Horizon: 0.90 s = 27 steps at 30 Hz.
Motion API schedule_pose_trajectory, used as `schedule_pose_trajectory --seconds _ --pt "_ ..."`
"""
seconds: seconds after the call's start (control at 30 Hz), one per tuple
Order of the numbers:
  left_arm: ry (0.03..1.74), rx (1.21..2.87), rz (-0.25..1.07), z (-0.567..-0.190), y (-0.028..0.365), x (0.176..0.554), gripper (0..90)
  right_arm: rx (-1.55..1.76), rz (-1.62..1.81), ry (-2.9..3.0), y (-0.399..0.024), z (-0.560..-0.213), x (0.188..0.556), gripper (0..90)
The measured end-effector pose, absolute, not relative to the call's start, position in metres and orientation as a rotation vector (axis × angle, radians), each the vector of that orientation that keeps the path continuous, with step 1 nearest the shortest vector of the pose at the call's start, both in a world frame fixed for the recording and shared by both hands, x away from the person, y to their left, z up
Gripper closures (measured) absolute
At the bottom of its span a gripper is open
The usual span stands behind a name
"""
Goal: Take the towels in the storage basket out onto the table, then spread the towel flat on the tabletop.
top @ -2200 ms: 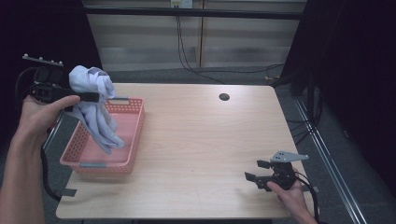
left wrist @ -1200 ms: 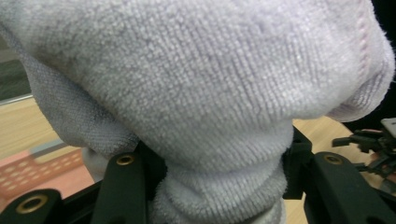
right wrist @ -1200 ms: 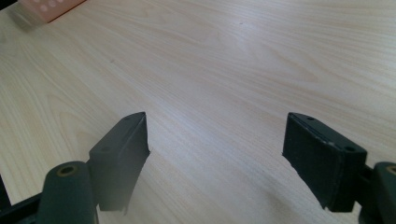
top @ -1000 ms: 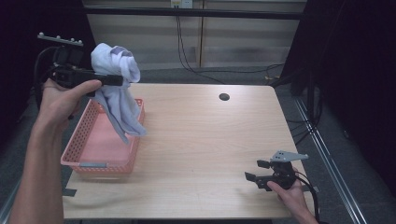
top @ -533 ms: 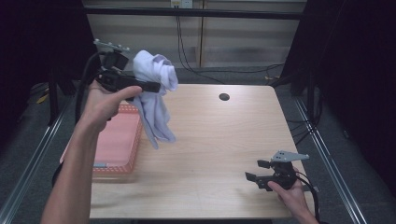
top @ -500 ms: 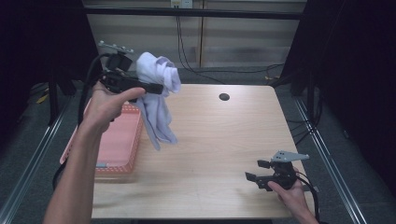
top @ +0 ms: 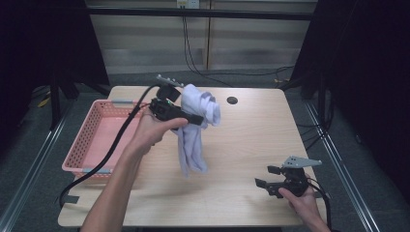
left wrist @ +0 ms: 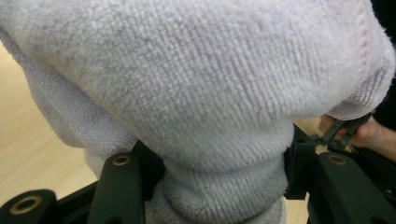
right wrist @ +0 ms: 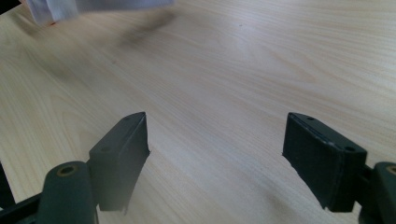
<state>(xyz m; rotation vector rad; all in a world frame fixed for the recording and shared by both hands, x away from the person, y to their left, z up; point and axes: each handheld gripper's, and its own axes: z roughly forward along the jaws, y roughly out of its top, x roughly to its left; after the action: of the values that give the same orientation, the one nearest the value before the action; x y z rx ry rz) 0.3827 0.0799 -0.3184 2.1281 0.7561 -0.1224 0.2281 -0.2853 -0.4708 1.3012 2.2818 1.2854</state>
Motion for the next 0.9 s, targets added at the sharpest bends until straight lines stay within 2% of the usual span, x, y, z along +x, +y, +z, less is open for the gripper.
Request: schedule_pose_trajectory --seconds 0.13,0.43,0.7,0.73,0.77,0.83,0.87,0.9 --pt "0.736 2.117 -0.193 -0.350 0.064 0.378 47.2 1.292 1.275 2.282 -0.285 -0.471 0.228 22.3" --pt "0.754 2.170 -0.267 -0.412 0.031 0.368 44.2 1.297 1.273 2.292 -0.285 -0.471 0.228 22.3" --pt "0.723 2.212 -0.324 -0.448 0.012 0.365 40.2 1.285 1.268 2.297 -0.284 -0.471 0.226 22.3" --pt "0.709 2.220 -0.327 -0.450 0.010 0.365 34.3 1.279 1.269 2.300 -0.284 -0.471 0.227 22.3" --pt "0.701 2.208 -0.330 -0.451 0.009 0.364 34.3 1.279 1.269 2.300 -0.284 -0.471 0.227 22.3" --pt "0.684 2.187 -0.322 -0.449 0.010 0.364 25.3 1.283 1.272 2.299 -0.284 -0.471 0.228 22.3" --pt "0.677 2.161 -0.293 -0.447 0.012 0.364 19.9 1.288 1.274 2.296 -0.284 -0.471 0.228 22.3" --pt "0.689 2.173 -0.257 -0.444 0.015 0.364 18.5 1.284 1.274 2.295 -0.285 -0.472 0.229 22.3"
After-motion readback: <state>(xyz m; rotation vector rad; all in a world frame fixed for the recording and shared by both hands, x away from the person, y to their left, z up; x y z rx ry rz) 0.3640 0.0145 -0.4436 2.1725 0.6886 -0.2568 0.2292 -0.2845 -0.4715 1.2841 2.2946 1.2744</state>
